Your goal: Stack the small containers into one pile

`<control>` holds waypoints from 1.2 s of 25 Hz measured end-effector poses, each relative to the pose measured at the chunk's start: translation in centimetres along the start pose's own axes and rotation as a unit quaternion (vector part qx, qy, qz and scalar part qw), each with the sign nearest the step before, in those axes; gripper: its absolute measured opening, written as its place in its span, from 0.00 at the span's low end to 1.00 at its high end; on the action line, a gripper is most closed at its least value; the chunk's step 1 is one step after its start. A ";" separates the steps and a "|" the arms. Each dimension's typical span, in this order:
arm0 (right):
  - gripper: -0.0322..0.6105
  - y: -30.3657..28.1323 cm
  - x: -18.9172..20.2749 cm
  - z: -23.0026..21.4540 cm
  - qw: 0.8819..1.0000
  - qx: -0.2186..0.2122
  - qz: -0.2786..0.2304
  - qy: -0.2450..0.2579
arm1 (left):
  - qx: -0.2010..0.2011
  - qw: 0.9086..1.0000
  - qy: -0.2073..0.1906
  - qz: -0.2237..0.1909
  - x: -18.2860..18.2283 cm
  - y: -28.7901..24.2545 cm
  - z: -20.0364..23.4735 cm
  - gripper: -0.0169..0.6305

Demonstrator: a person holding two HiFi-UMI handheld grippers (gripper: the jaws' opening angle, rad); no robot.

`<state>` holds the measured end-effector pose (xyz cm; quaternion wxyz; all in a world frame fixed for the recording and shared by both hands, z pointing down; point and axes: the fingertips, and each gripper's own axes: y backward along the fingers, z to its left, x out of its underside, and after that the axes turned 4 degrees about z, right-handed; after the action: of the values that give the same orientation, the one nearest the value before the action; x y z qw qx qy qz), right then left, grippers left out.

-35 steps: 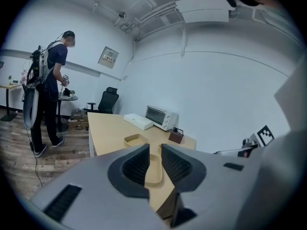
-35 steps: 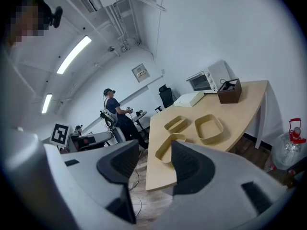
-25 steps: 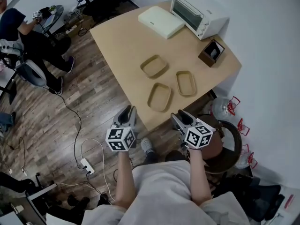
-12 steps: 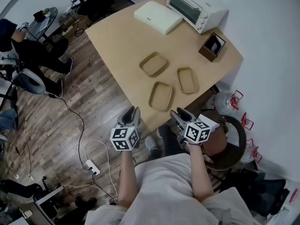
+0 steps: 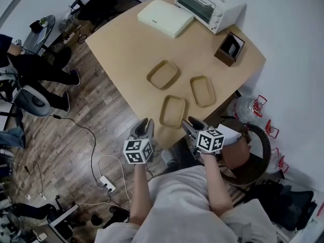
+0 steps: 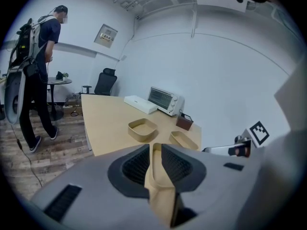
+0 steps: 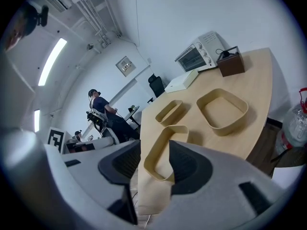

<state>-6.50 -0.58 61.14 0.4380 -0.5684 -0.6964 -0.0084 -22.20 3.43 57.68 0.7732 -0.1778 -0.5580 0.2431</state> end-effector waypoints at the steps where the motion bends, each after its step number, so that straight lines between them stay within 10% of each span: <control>1: 0.34 -0.2 -0.1 -0.4 1.000 0.001 -0.002 -0.007 | 0.001 1.000 0.000 0.004 -0.1 -0.5 0.0 0.14; 30: 0.32 -6.1 2.6 -5.4 0.994 0.023 0.105 0.014 | 0.028 0.991 0.021 0.129 4.3 -12.3 0.2 0.14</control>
<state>-8.05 -3.44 69.04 0.4588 -0.6278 -0.6271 0.0456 -19.06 -4.19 67.76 0.7520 -0.2315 -0.5066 0.3525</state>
